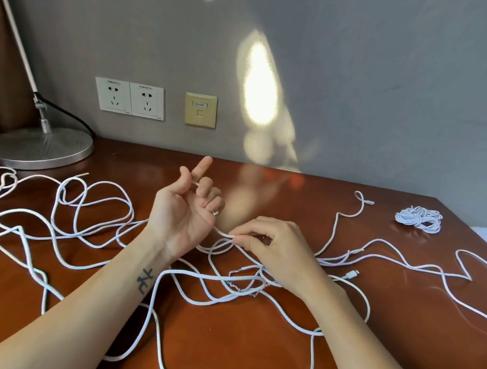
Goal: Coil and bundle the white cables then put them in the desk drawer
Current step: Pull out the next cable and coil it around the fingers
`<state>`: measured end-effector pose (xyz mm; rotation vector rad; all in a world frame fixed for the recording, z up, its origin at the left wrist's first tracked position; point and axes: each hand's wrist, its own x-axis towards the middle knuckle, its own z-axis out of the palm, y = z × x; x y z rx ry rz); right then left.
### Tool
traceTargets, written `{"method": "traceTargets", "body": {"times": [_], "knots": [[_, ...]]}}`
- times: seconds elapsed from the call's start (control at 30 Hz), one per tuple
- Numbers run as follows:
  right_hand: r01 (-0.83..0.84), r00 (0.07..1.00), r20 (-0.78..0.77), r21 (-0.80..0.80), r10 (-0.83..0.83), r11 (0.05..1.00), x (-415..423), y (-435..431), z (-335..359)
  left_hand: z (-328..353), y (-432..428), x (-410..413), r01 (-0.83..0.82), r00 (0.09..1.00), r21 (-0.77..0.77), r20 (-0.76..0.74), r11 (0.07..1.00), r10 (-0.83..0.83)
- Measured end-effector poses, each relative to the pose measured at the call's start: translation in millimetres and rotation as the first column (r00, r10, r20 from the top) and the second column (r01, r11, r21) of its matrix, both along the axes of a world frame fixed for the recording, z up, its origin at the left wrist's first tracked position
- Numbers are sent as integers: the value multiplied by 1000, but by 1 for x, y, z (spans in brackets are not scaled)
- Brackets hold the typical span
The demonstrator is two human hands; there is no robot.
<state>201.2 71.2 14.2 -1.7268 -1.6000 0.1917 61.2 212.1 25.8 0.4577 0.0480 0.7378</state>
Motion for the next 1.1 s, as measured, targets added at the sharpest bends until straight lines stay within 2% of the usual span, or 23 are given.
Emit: {"method": "traceTargets", "body": {"times": [0.1,0.27,0.33,0.43,0.57,0.73,0.8,0.9,0.97,1.03,1.1], "knots": [[-35,998,43,10,34,999,-8,2,0,-4,5,-4,-8,1000,-56,0,998,8],[-29,995,95,82,21,996,-12,5,-3,-7,10,-2,-77,995,-12,-59,997,76],[-7,995,102,100,-4,995,-10,5,-3,-6,9,-1,-119,987,46,-107,992,124],[34,994,105,86,-43,996,-12,4,-3,-5,4,2,-207,934,240,-241,948,264],[129,991,27,12,-129,992,-11,3,-4,-8,0,9,-277,767,554,-364,785,528],[187,982,30,-22,-186,982,-11,2,-2,-22,4,9,-225,593,847,-274,482,758],[160,987,44,-112,-156,981,-8,-1,0,-23,7,7,-209,567,894,-220,397,794],[121,990,103,-239,-99,964,-6,-6,3,-22,7,7,-197,555,918,-185,344,811],[109,989,130,-285,-75,952,-7,-9,7,-22,4,7,-163,527,955,-129,249,840],[106,991,112,-275,-77,956,-7,-10,9,-24,5,6,-111,492,985,-62,133,868],[137,985,130,-197,-112,971,-6,-9,10,-28,8,6,-7,484,1000,-23,30,875]]}}
